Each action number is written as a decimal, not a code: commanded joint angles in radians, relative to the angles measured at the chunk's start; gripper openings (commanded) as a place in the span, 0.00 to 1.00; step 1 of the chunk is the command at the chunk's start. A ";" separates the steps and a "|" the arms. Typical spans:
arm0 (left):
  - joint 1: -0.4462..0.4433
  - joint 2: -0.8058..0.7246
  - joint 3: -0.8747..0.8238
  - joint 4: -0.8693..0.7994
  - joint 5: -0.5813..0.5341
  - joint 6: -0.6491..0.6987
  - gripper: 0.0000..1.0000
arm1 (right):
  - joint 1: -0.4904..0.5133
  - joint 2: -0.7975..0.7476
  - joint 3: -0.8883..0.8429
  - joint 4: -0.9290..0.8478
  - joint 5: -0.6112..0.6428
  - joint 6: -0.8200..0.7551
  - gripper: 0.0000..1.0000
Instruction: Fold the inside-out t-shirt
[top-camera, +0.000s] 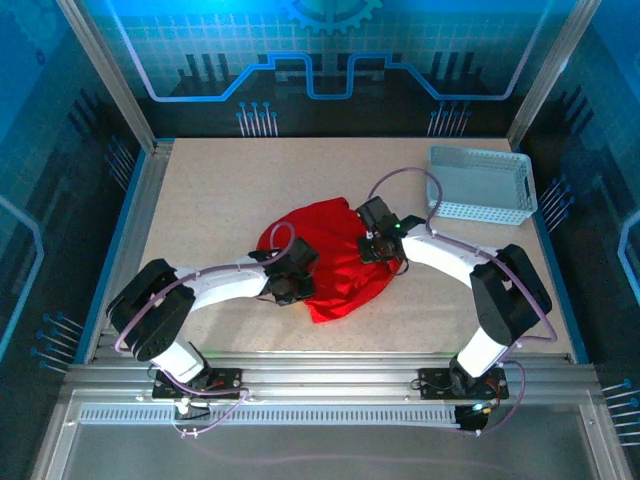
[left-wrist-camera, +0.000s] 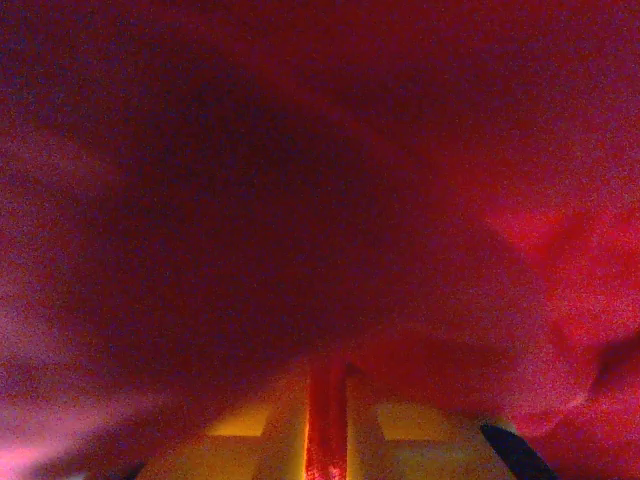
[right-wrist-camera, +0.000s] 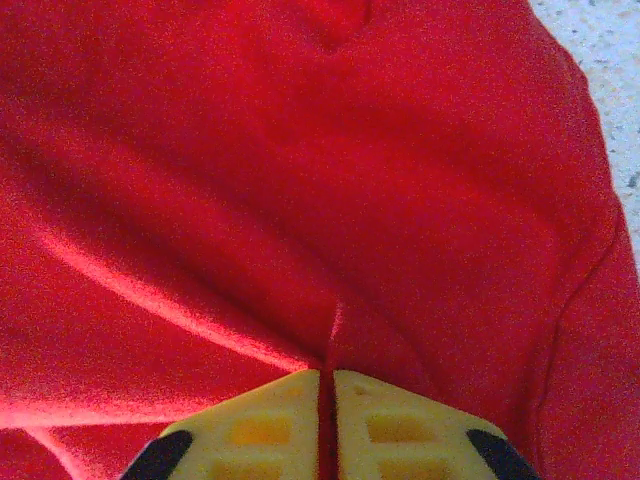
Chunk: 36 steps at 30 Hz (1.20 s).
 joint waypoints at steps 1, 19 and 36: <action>0.048 -0.015 0.030 -0.014 -0.007 0.059 0.05 | -0.021 -0.041 0.004 -0.031 0.017 0.004 0.03; 0.279 -0.226 0.108 -0.138 -0.204 0.331 0.02 | 0.018 -0.231 0.155 -0.208 -0.101 0.160 0.00; -0.071 -0.370 -0.006 0.198 -0.187 0.362 0.57 | 0.147 -0.061 0.344 -0.087 -0.177 0.360 0.00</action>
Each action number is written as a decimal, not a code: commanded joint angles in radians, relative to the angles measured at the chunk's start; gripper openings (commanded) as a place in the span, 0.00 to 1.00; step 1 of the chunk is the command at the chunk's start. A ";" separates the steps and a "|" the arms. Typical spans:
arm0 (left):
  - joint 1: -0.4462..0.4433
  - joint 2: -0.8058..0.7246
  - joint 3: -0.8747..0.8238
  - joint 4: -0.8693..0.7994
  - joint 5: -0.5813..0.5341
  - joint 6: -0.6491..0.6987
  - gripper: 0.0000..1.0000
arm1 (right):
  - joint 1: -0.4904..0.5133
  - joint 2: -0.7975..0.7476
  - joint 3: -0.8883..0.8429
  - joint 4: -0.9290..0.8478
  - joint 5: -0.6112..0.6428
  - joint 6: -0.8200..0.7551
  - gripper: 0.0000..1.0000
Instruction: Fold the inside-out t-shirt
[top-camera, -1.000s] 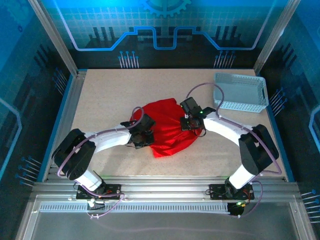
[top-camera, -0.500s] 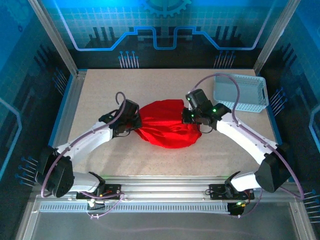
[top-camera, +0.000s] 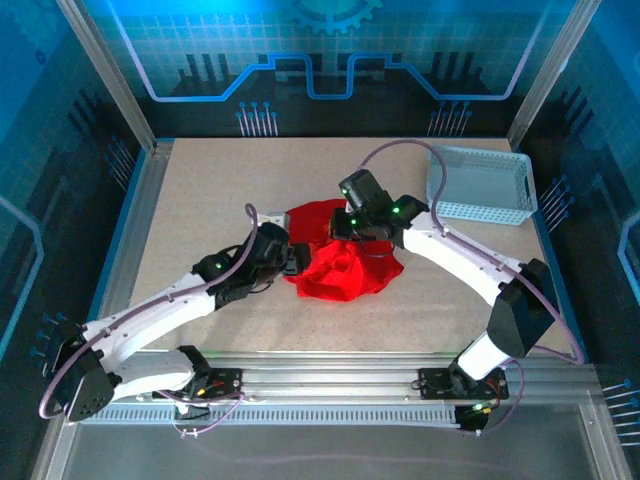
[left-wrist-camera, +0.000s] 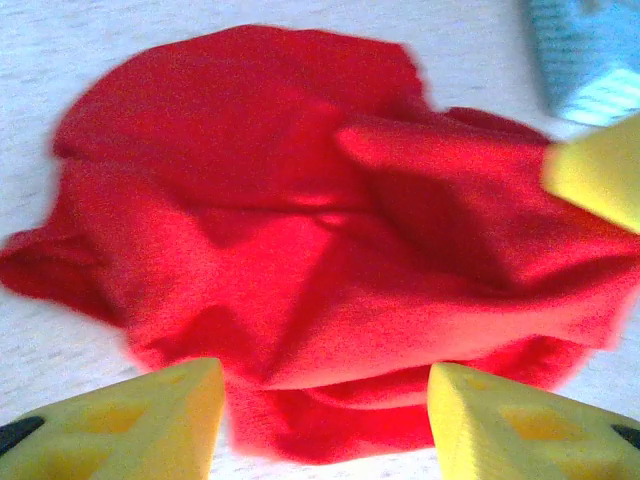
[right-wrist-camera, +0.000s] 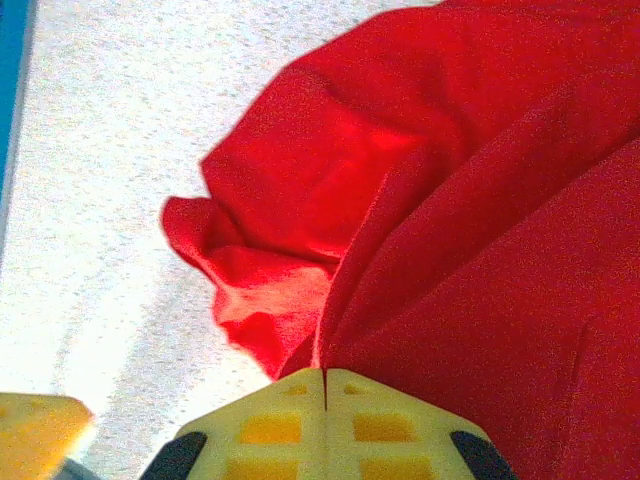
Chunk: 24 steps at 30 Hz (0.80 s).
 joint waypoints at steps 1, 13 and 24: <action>-0.043 0.080 -0.020 0.161 0.062 0.066 0.57 | 0.022 0.009 0.044 0.026 -0.014 0.062 0.00; -0.013 0.224 0.018 0.297 0.050 0.082 0.61 | 0.044 -0.040 0.011 0.009 -0.014 0.064 0.00; 0.014 0.211 0.006 0.343 0.173 0.101 0.12 | -0.010 -0.165 -0.108 -0.008 0.083 -0.025 0.31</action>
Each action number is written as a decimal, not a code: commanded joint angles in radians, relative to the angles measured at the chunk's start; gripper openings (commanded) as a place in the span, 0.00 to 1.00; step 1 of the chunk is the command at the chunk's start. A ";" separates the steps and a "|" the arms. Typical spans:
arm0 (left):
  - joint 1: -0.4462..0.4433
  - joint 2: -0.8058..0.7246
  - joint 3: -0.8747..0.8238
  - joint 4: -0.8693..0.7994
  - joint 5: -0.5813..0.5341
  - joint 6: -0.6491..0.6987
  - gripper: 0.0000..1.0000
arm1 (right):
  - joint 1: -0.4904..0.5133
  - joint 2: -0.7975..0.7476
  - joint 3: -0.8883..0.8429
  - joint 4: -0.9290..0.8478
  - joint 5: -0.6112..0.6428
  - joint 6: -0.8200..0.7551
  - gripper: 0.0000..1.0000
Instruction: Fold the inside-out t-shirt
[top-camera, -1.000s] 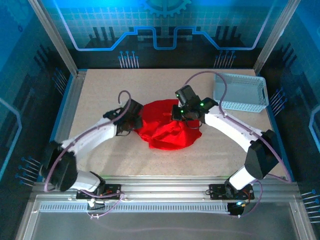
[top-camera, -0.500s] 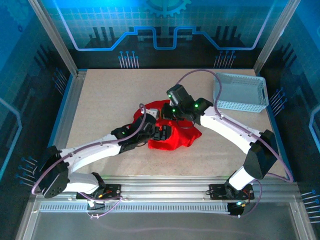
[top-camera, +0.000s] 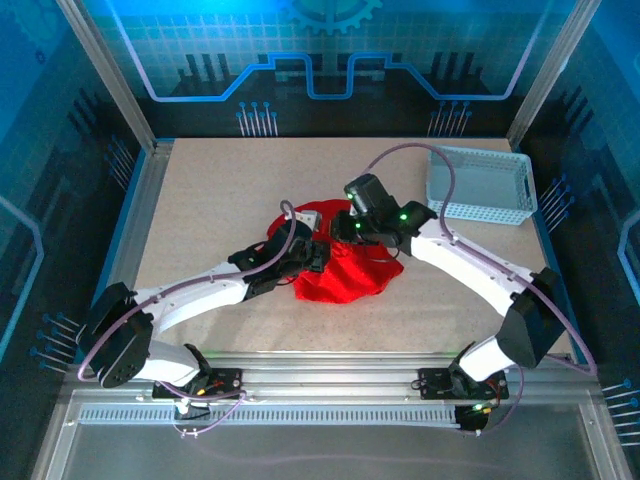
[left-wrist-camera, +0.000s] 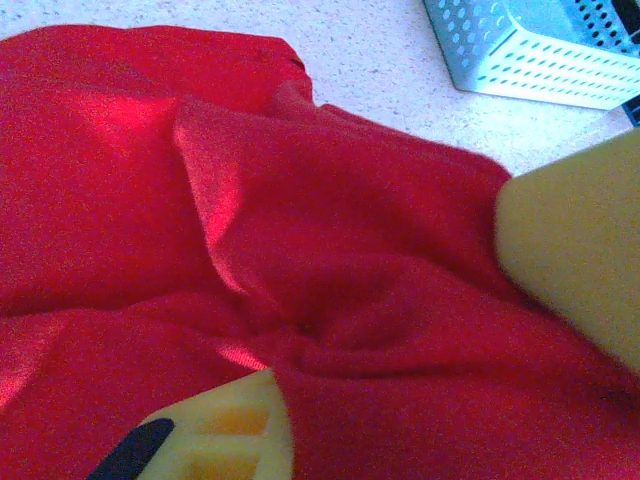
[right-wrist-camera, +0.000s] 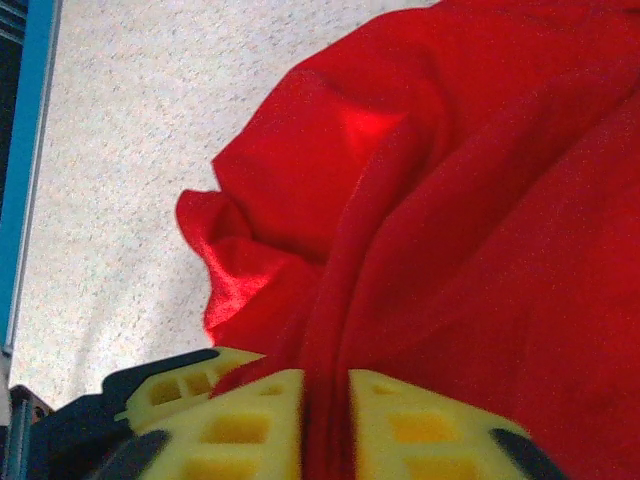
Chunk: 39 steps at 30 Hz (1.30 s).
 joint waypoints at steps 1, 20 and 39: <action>0.016 -0.013 0.017 0.027 0.060 0.002 0.10 | -0.014 -0.108 -0.053 -0.019 0.077 -0.059 0.37; 0.031 -0.024 -0.001 0.039 0.195 0.004 0.13 | -0.017 -0.165 -0.330 0.264 0.009 -0.140 0.37; 0.031 -0.037 0.071 -0.109 0.127 0.174 0.65 | -0.018 -0.236 -0.291 0.201 -0.111 -0.342 0.00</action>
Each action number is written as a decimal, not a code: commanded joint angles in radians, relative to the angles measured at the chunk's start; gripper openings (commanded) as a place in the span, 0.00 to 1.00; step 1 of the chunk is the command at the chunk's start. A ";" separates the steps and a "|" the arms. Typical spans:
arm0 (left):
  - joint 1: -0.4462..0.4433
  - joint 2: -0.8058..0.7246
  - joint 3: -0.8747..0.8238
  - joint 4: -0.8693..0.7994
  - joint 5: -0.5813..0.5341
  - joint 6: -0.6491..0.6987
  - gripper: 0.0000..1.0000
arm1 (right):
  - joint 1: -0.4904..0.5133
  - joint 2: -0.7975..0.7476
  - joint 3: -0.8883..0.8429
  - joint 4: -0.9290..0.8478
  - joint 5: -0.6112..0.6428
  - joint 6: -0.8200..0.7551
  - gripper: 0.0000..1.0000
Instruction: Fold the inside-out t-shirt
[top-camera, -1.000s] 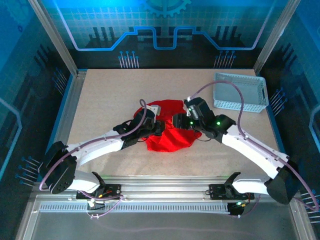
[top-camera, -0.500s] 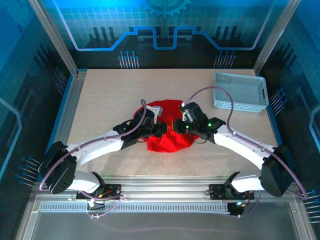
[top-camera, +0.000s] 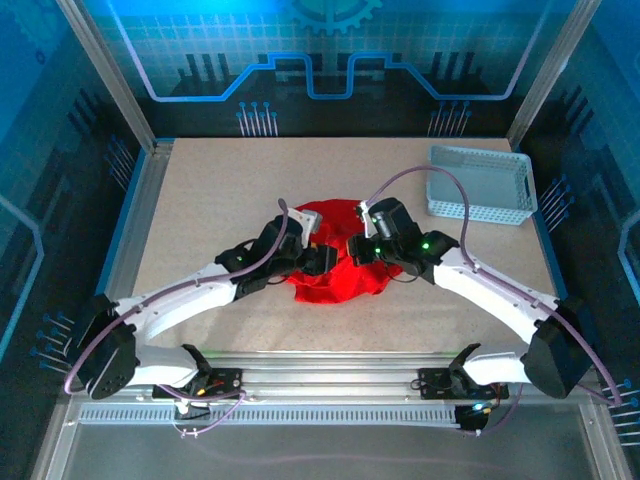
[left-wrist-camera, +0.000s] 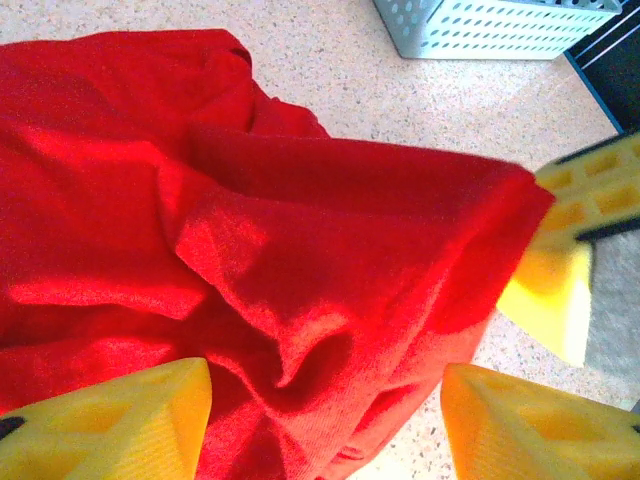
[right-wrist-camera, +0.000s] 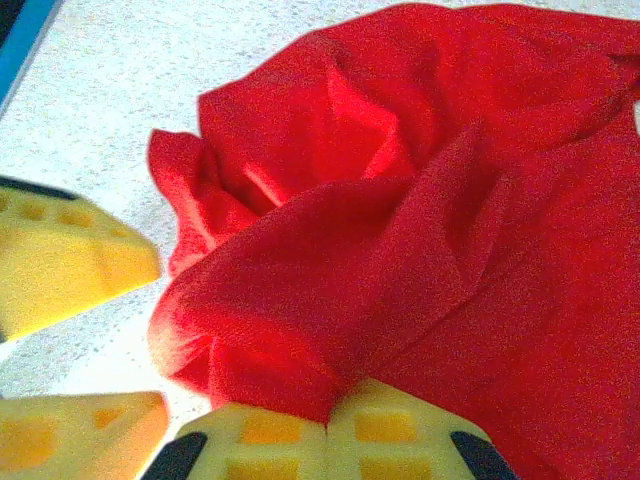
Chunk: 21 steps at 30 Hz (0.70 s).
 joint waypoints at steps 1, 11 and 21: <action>0.006 0.046 0.055 -0.020 0.033 0.043 0.66 | 0.013 -0.039 0.019 0.004 -0.052 -0.045 0.00; -0.012 -0.034 -0.022 0.010 0.045 0.116 0.90 | 0.011 -0.016 0.075 -0.031 -0.038 -0.064 0.00; -0.012 0.057 0.069 -0.020 -0.095 0.107 0.52 | 0.037 -0.040 0.046 -0.033 -0.053 -0.118 0.00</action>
